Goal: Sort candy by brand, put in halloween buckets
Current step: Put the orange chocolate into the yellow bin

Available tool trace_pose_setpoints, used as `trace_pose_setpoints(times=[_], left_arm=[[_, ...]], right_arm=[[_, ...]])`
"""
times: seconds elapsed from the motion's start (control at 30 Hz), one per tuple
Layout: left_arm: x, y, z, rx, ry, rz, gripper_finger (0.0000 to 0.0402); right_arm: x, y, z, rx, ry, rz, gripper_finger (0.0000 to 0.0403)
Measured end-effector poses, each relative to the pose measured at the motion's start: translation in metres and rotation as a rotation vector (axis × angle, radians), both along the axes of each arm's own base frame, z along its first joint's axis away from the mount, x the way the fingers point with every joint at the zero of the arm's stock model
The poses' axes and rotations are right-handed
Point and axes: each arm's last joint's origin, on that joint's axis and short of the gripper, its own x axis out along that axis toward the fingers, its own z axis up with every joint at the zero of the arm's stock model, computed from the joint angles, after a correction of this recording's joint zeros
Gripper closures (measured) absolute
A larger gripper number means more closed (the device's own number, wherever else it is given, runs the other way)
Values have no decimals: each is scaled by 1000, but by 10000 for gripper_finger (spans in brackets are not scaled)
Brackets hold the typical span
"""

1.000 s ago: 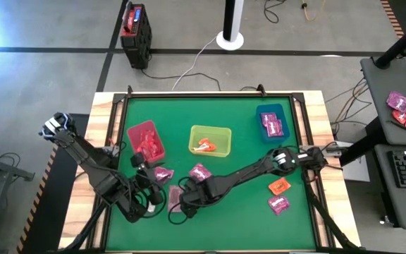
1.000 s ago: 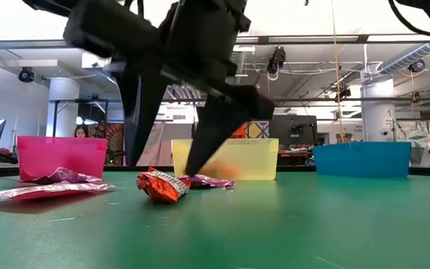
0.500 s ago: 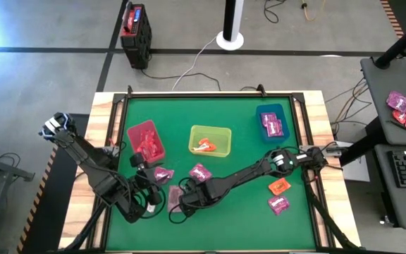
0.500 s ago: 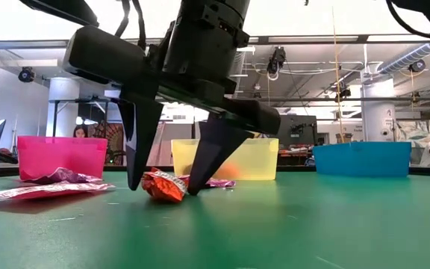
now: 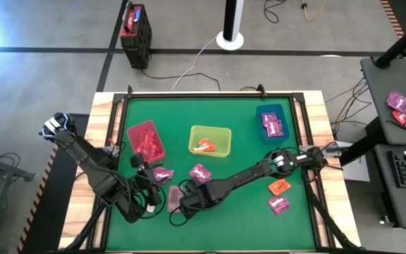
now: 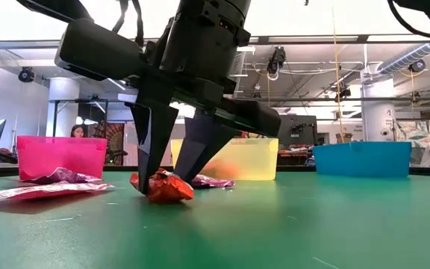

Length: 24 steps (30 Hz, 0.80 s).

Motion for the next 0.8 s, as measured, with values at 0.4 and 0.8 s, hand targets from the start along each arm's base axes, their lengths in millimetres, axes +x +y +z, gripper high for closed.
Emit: trace_pose_setpoints(times=[0.4,0.8], left_arm=[[-1,-1,-2,-34,47,-21,199],[3,-16,-8,-280,273,-236,199]], right_arm=[[-20,-9,57,-99,-6,139,310],[-53,-77,156,-670,-60,208,314]])
